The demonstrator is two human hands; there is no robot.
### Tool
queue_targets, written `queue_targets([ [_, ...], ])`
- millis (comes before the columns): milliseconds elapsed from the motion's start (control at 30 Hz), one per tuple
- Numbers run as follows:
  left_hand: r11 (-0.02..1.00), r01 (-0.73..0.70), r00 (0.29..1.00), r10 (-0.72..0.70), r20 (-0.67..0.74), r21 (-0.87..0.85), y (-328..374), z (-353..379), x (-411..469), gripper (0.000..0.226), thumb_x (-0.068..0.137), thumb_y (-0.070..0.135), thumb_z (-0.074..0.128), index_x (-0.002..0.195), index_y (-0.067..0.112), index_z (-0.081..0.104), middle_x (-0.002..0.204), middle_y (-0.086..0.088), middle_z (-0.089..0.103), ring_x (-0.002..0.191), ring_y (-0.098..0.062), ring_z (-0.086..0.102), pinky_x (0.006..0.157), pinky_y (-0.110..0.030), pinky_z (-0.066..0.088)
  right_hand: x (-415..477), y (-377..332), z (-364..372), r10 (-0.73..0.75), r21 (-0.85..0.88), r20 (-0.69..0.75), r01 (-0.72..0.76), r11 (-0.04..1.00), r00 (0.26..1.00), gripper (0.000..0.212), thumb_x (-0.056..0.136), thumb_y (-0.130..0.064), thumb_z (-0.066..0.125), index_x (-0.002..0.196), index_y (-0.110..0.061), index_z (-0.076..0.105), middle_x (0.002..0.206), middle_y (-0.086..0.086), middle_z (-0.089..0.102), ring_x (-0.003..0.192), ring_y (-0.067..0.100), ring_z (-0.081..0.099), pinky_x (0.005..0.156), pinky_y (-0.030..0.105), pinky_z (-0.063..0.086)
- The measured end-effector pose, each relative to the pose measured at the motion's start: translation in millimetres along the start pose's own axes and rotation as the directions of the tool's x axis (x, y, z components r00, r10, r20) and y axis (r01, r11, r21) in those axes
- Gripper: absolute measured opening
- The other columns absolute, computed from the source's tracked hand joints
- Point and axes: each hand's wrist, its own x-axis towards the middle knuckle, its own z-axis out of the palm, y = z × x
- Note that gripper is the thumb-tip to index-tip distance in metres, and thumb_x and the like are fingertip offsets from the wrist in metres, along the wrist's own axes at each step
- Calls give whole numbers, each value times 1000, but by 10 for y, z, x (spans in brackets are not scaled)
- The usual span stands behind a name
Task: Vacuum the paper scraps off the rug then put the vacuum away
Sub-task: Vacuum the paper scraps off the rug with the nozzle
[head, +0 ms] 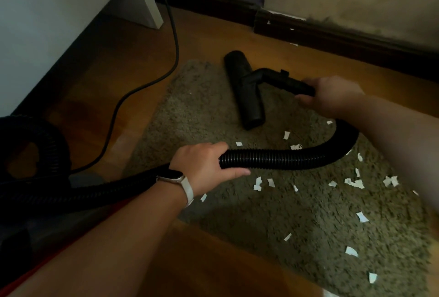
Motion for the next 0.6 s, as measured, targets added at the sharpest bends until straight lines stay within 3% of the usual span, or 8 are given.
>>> queue_targets([
  [333, 999, -28, 999, 27, 38, 20, -71, 56, -57, 59, 73, 97, 27, 70, 39, 39, 57, 17, 45, 49, 5, 41, 42, -19, 26, -1, -187, 171, -29, 63, 59, 26, 998, 998, 43, 98, -52, 50, 137, -35, 45, 78, -2, 60, 64, 17, 61, 52, 32, 54],
  [600, 999, -7, 994, 2, 105, 44, -30, 121, -20, 69, 69, 99, 25, 85, 39, 53, 65, 17, 52, 57, 4, 47, 48, -19, 33, -118, 49, 305, 50, 183, 120, -71, 980, 992, 53, 95, -40, 60, 144, -33, 39, 83, -2, 62, 67, 16, 65, 55, 35, 59],
])
